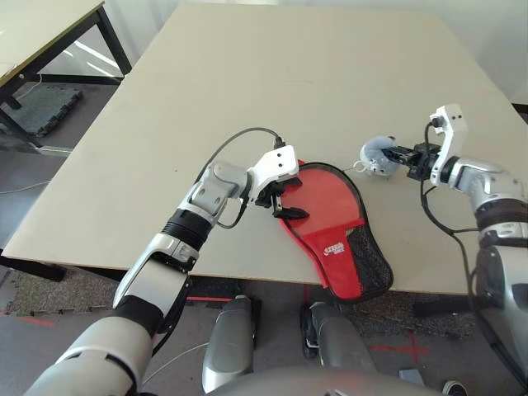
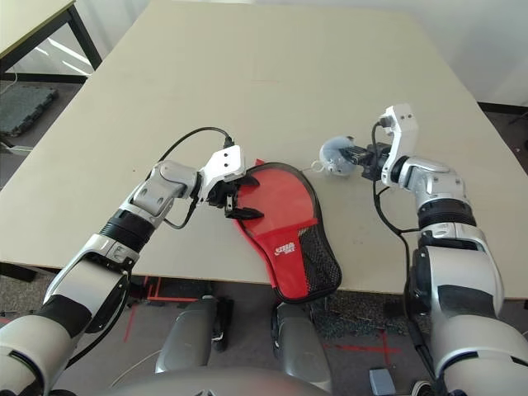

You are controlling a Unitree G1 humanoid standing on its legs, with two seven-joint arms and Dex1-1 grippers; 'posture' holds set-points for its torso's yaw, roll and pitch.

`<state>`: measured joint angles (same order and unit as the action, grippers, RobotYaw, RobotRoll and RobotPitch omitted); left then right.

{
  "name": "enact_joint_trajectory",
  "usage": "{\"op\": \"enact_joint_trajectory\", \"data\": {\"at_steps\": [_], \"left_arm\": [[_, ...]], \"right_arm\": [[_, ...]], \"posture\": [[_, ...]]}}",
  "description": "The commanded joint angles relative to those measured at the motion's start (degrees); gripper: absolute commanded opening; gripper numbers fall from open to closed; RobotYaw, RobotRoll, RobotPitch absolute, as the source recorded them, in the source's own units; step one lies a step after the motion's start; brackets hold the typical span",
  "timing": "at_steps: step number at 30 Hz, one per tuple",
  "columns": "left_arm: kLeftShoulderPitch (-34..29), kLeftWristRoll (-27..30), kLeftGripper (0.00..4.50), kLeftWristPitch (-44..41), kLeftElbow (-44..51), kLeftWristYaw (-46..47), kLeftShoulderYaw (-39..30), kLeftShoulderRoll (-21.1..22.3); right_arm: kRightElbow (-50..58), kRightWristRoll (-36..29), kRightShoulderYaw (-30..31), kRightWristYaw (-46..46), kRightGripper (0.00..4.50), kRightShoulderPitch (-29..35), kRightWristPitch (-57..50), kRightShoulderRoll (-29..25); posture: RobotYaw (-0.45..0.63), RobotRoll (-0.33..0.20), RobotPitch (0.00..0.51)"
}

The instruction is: Store the ping-pong paddle in its case and zip it.

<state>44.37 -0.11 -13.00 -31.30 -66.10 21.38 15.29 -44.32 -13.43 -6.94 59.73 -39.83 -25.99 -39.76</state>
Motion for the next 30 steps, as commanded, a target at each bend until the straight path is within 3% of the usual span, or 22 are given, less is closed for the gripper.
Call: {"op": "enact_joint_trajectory", "data": {"at_steps": [1,13,30], "left_arm": [[-0.6,-2.0,4.50,-0.4,-3.1,-0.2,2.2,-0.5],[2.2,-2.8,4.50,2.0,-7.4,-0.2,2.2,-2.6],[2.5,-3.2,4.50,2.7,-8.2,-0.4,2.2,-3.7]], "right_arm": [[7.2,-0.9,1.1,4.4,0.01,4.7,-5.2,-3.9],[24.7,-6.9,2.4,13.5,0.01,15.4,-15.6,-8.8],[36.6,-13.8,4.7,22.9,0.01,27.4,-22.1,-17.1]], "posture": [[0.05,0.000,0.137],[0.03,0.000,0.132],[0.02,0.000,0.139]]}}
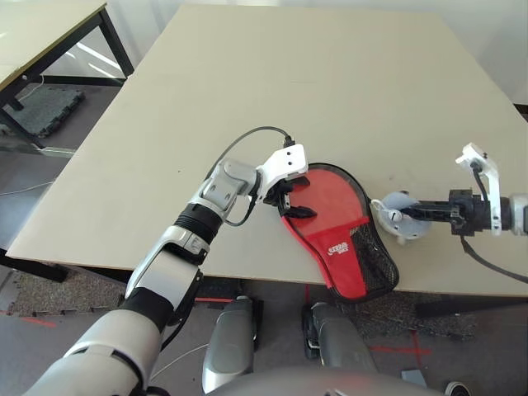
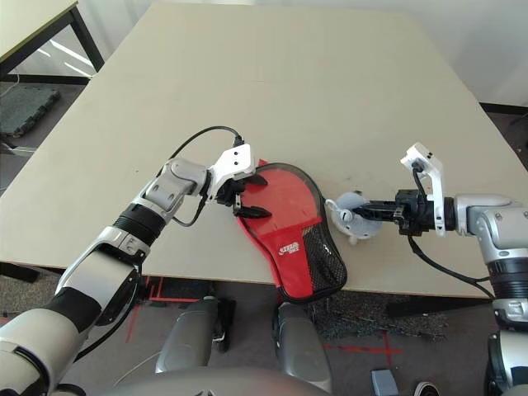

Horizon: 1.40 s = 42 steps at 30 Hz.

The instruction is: Store the ping-pong paddle in its case and zip it.

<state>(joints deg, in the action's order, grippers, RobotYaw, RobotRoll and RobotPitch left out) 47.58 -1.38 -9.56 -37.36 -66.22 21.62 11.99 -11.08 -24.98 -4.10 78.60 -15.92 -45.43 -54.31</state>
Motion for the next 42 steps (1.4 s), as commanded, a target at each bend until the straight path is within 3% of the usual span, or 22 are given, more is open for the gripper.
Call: {"op": "enact_joint_trajectory", "data": {"at_steps": [1,17,25,28,38,42], "left_arm": [[-0.8,-2.0,4.50,-0.8,-2.2,-0.3,2.0,-0.4],[-0.7,-2.2,4.50,-0.5,-2.6,-0.4,2.0,-1.2],[-0.8,-2.3,4.50,-0.3,-2.8,-0.2,1.8,-1.7],[-0.9,-2.2,4.50,-0.4,-2.5,-0.1,1.7,-1.7],[-2.8,1.4,4.50,-5.6,4.8,-0.3,-1.7,-0.2],[-4.1,4.3,4.50,-10.3,11.0,1.3,-4.6,0.9]], "right_arm": [[4.5,-2.8,2.0,4.5,0.01,4.6,-3.2,-3.3],[6.3,1.1,8.4,11.1,0.01,17.8,5.0,-16.3],[4.6,1.0,8.1,11.2,0.01,19.4,7.8,-17.3],[-0.3,-0.2,5.3,10.5,0.79,17.2,9.0,-16.0],[-14.6,-8.7,-8.3,8.5,4.48,0.3,1.6,-14.1],[-18.0,-7.9,-12.7,-1.4,4.48,-6.6,4.7,-8.3]], "posture": [[0.02,0.000,0.139],[0.01,0.000,0.140],[0.01,0.000,0.135],[0.01,0.000,0.134],[0.01,0.000,0.134],[0.02,0.000,0.135]]}}
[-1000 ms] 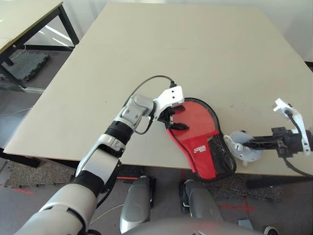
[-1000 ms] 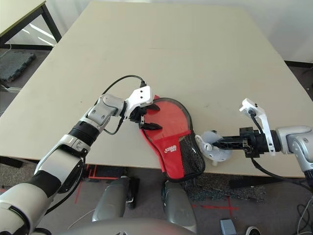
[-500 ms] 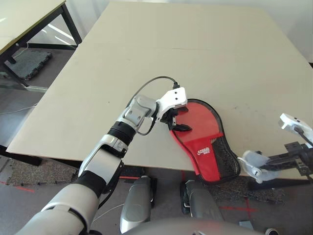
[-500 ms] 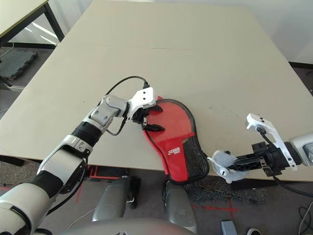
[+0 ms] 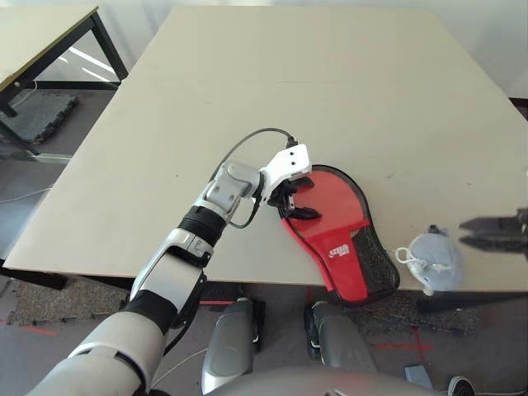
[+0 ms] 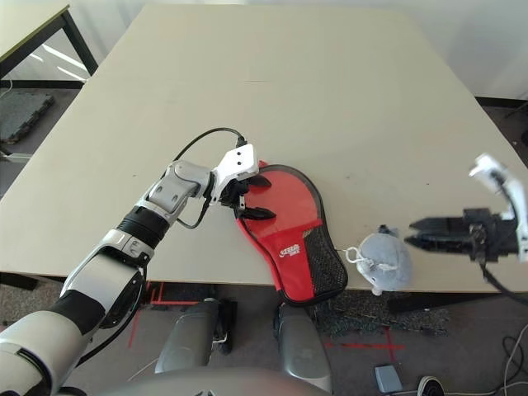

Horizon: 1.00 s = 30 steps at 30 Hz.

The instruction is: Store the ping-pong paddle in its case and zip it.

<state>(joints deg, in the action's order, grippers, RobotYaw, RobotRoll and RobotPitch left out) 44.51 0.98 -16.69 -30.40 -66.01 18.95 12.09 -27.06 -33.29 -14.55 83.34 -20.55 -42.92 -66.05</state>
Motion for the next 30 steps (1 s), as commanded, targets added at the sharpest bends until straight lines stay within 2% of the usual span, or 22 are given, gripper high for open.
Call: {"op": "enact_joint_trajectory", "data": {"at_steps": [1,4,8,10,13,19,24,30], "left_arm": [[-1.5,2.6,4.50,-4.3,5.6,1.8,-2.8,1.1],[-3.3,4.6,4.50,-8.1,11.0,5.2,-6.3,2.2],[-6.2,6.0,4.50,-10.7,16.8,11.3,-10.6,3.2],[-7.9,6.7,4.50,-10.3,18.7,17.4,-15.5,3.2],[-10.2,7.3,4.50,-7.5,18.8,27.5,-23.6,3.3],[-13.5,8.0,4.50,2.8,14.0,43.8,-34.3,1.0],[-15.6,6.1,4.50,13.2,8.3,52.8,-36.9,0.5],[-16.1,6.5,4.50,19.1,1.7,60.2,-38.5,0.2]], "right_arm": [[-2.2,1.0,-3.1,-9.0,4.48,-3.1,4.1,5.4],[-3.4,3.2,-5.2,-19.0,4.48,-6.1,10.0,11.7],[-5.1,6.1,-5.9,-27.0,4.48,-7.3,17.5,17.1],[-7.0,7.2,-6.2,-31.6,4.48,-8.1,21.7,20.4],[-10.7,8.8,-7.1,-38.3,4.48,-9.9,28.5,25.2],[-20.0,12.7,-9.6,-52.6,4.48,-13.9,44.8,30.2],[-25.4,14.9,-10.3,-61.9,4.48,-15.8,53.4,32.8],[-30.6,15.9,-10.7,-70.2,4.48,-17.4,58.2,33.0]], "posture": [[0.02,0.000,0.136],[0.04,0.000,0.133],[0.06,0.000,0.132],[0.07,0.000,0.128],[0.09,0.000,0.125],[0.10,0.000,0.119],[0.09,0.000,0.115],[0.09,0.000,0.112]]}}
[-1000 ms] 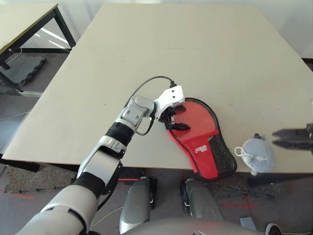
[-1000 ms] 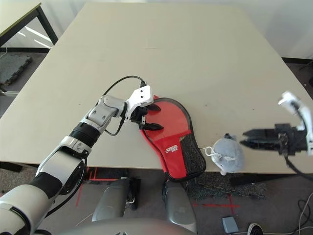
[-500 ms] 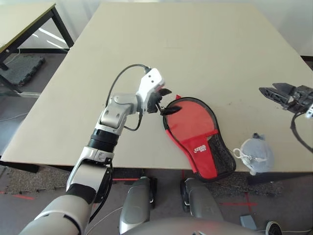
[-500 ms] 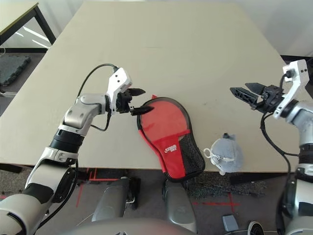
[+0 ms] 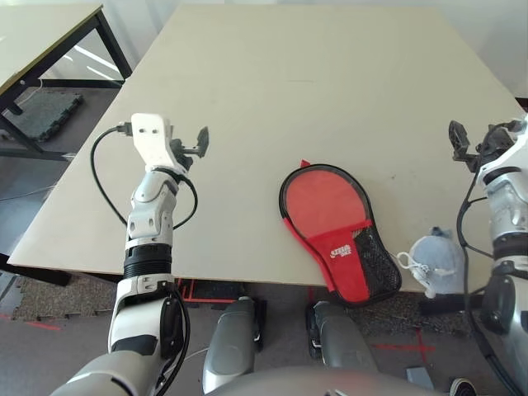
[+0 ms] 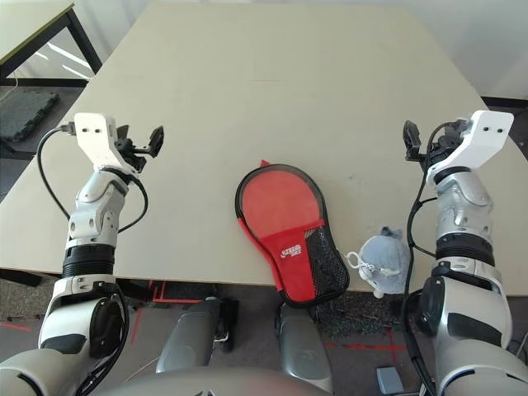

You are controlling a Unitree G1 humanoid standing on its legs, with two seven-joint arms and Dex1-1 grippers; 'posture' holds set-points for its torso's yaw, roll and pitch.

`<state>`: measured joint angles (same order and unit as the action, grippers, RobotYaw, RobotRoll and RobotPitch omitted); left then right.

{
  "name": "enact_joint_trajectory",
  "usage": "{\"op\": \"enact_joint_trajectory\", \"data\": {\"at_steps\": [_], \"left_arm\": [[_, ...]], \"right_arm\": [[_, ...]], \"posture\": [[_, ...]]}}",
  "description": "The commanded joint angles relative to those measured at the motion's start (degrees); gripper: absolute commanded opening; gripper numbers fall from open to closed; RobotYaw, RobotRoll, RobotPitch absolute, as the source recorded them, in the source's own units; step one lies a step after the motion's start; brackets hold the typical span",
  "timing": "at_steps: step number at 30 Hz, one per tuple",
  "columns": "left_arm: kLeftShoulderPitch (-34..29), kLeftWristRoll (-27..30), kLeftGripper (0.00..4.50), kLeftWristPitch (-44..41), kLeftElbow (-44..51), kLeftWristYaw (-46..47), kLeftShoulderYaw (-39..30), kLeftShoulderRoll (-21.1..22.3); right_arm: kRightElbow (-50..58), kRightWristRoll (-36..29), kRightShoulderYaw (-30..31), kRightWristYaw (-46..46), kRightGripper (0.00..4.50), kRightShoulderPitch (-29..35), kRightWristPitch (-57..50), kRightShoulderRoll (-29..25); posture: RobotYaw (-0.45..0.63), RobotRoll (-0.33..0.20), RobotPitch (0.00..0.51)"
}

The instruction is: Store the ping-pong paddle in its case and zip it.

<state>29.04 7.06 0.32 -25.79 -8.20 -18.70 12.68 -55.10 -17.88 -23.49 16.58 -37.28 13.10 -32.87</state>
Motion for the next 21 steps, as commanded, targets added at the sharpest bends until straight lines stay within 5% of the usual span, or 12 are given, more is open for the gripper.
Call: {"op": "enact_joint_trajectory", "data": {"at_steps": [1,21], "left_arm": [[-0.6,0.7,4.50,2.3,-3.5,2.6,-0.8,-0.6],[2.3,-0.9,4.50,10.4,-12.5,6.2,1.1,0.8]], "right_arm": [[-3.2,0.4,-1.8,-4.1,4.48,-0.8,2.5,-0.2],[-6.7,0.1,-2.6,-7.1,4.48,-1.3,3.6,1.1]], "posture": [[0.09,0.000,0.111],[0.08,0.000,0.092]]}}
